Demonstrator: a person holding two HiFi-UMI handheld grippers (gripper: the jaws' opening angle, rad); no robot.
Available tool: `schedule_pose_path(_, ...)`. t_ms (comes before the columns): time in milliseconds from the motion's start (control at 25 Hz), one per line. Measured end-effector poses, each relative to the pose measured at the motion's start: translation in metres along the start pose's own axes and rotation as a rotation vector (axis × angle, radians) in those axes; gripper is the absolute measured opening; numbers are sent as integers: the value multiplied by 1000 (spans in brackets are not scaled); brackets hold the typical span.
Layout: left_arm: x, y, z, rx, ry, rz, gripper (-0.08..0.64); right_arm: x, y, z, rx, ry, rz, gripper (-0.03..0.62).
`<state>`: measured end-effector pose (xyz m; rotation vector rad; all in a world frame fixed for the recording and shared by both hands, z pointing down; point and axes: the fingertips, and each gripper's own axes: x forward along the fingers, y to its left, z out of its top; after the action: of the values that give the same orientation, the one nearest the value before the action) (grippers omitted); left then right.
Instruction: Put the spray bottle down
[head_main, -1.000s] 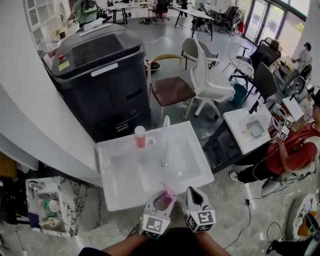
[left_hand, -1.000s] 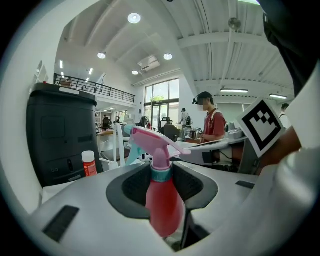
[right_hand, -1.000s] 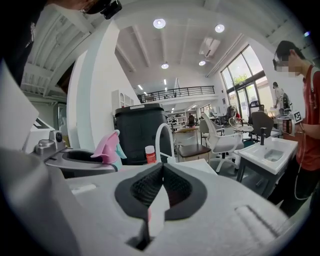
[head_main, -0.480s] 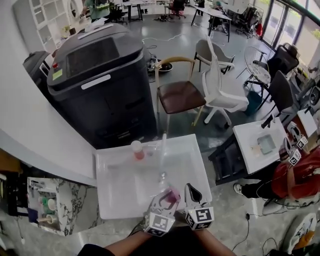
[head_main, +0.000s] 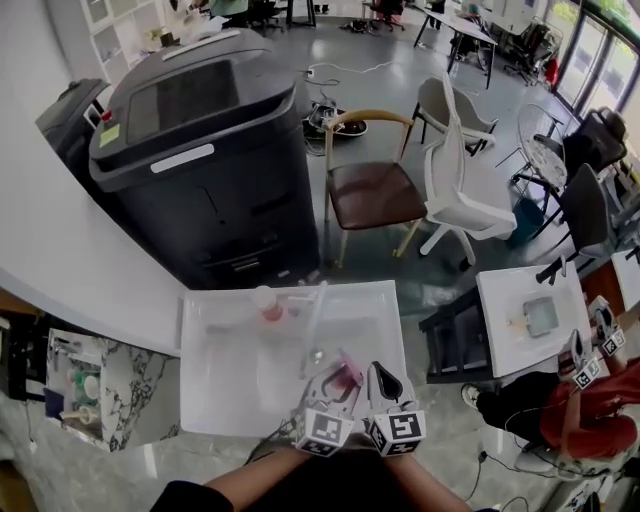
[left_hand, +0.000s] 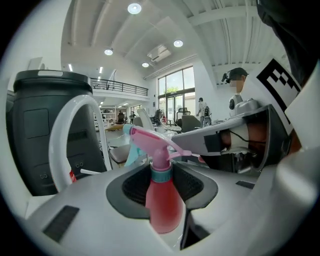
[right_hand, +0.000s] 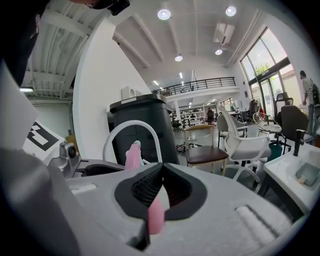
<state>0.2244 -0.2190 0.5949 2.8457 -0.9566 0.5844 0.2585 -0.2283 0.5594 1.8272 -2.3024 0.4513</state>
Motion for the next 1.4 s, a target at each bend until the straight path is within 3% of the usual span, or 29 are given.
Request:
schedule_pose_path(200, 37, 22, 2, -4, 4, 64, 149, 24, -27, 2, 3, 21, 14, -2)
schedule_pose_path(720, 114, 82, 9, -137, 12, 232, 149, 72, -81, -5, 23, 73, 42, -2)
schedule_pose_path(880, 136, 104, 16, -126, -14, 299, 149, 90, -93, -17, 14, 93, 31, -2)
schedule_pose_path(1400, 186, 153, -18, -121, -10, 377, 149, 125, -117, -34, 11, 133, 18, -2)
